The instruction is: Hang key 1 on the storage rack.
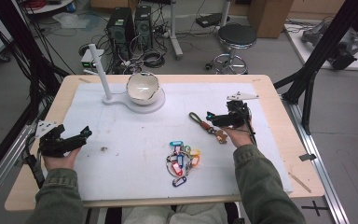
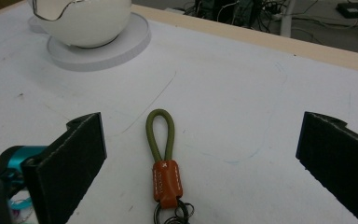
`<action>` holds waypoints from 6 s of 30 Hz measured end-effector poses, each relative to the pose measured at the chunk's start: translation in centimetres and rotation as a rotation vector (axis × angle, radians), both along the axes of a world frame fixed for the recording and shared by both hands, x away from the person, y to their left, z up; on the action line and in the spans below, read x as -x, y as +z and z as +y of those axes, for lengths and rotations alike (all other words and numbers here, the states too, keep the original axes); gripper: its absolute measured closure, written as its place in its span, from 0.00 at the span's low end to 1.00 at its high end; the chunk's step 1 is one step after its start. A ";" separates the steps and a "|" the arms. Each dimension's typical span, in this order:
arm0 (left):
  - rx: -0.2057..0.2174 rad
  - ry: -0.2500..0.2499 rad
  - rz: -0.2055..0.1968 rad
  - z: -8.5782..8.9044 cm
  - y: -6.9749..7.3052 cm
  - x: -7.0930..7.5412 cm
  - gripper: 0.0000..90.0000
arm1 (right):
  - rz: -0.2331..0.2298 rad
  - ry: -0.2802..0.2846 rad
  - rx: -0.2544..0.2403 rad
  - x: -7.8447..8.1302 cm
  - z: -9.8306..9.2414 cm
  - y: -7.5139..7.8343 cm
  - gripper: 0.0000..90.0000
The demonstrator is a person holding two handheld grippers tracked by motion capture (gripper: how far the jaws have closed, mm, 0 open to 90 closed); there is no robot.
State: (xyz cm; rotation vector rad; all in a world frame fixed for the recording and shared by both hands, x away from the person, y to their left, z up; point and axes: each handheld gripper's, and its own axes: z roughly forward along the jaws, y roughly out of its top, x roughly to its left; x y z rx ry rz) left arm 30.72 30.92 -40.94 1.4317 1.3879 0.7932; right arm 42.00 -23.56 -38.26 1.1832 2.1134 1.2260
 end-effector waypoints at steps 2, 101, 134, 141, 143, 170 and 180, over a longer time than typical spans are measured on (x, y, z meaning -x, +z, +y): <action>0.001 -0.001 -0.002 0.0 0.0 0.0 0.02 | 0.024 0.012 0.016 -0.4 0.2 -0.3 0.01; 0.031 -0.021 0.017 -0.2 -0.2 -0.3 0.02 | 0.236 0.014 0.053 -0.7 1.3 3.7 0.83; 0.058 -0.014 0.018 0.1 -0.3 -0.5 0.02 | 0.178 0.099 0.043 -0.9 7.0 8.8 0.83; 0.061 -0.013 0.020 0.2 -0.3 -0.6 0.02 | 0.172 0.126 0.050 -1.0 8.8 9.6 0.83; 0.060 -0.013 0.020 0.1 -0.3 -0.6 0.02 | 0.171 0.138 0.052 -1.0 9.3 9.8 0.83; 0.066 -0.018 0.024 0.2 -0.4 -0.6 0.02 | 0.160 0.233 0.080 -1.1 15.3 10.9 0.84; 0.067 -0.022 0.025 0.2 -0.4 -0.6 0.02 | 0.161 0.267 0.080 -1.5 18.1 11.1 0.84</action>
